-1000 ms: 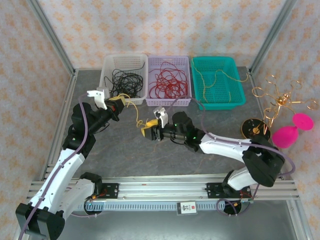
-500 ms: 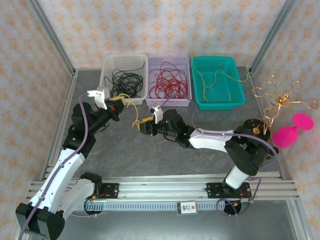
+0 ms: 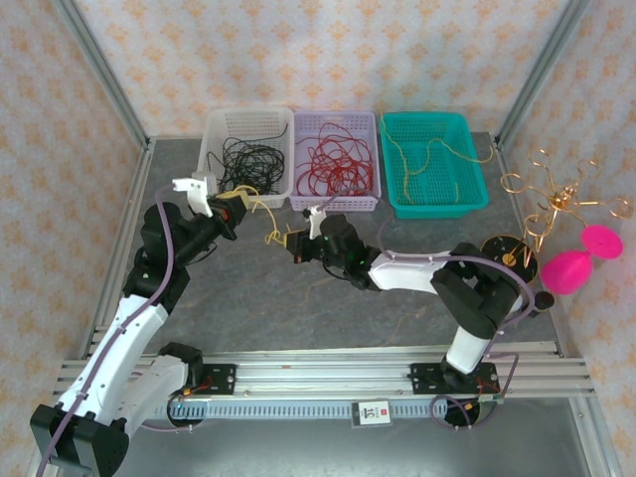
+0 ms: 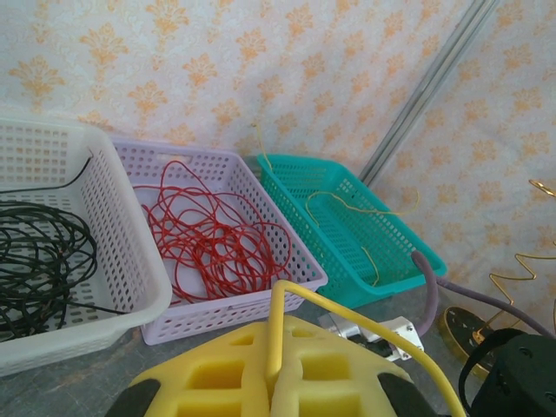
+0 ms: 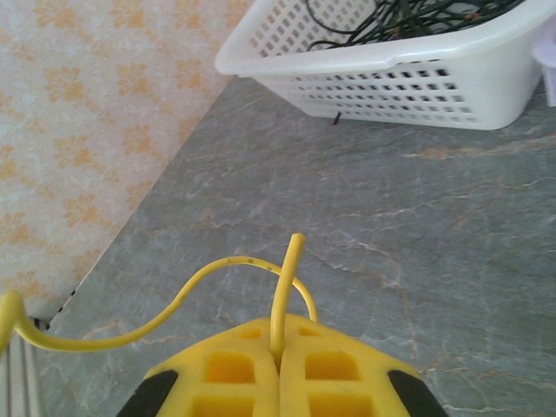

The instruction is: Untangle the cables

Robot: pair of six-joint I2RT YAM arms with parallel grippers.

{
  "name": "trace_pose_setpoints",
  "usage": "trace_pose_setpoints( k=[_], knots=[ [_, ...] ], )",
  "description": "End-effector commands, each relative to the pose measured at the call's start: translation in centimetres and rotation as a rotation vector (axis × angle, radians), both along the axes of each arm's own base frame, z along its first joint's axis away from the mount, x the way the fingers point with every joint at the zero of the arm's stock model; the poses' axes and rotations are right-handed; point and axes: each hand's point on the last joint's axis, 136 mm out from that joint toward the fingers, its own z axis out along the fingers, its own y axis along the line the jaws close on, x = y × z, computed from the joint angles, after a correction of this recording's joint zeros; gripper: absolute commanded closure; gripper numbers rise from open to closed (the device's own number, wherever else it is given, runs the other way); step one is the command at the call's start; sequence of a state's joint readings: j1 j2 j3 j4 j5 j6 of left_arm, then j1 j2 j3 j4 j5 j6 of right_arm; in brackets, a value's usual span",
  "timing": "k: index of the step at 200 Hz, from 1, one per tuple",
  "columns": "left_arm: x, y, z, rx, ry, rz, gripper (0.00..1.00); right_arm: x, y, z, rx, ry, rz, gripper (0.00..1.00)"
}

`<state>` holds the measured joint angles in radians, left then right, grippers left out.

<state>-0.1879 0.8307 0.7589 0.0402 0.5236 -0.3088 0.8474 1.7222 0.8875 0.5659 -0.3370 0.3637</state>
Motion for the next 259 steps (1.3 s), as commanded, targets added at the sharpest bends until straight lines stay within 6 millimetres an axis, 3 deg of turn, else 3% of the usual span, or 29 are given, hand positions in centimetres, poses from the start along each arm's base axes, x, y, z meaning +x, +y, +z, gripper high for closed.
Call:
trace_pose_setpoints(
  k=[1, 37, 103, 198, 235, 259],
  knots=[
    [-0.7, 0.1, 2.5, 0.019, -0.065, 0.002, 1.00, 0.6, -1.1, -0.1, 0.009, 0.000, -0.052, 1.00],
    [-0.4, 0.9, 3.4, 0.041, -0.084, 0.053, 1.00, 0.1, -3.5, -1.4, -0.009, 0.033, -0.098, 1.00],
    [1.3, 3.0, 5.7, 0.100, -0.101, 0.187, 1.00, -1.6, -11.6, -4.1, -0.032, 0.104, -0.267, 1.00],
    [2.2, 5.9, 7.2, 0.120, -0.073, 0.352, 1.00, -2.2, -21.4, -3.2, -0.148, -0.071, -0.591, 1.00],
    [2.4, 5.9, 7.2, 0.118, -0.068, 0.342, 1.00, -2.6, -23.3, -2.9, -0.153, -0.097, -0.648, 1.00],
    [2.2, 3.1, 6.8, 0.086, -0.090, 0.184, 1.00, -3.0, -21.2, -1.3, -0.140, -0.150, -0.512, 1.00]
  ],
)
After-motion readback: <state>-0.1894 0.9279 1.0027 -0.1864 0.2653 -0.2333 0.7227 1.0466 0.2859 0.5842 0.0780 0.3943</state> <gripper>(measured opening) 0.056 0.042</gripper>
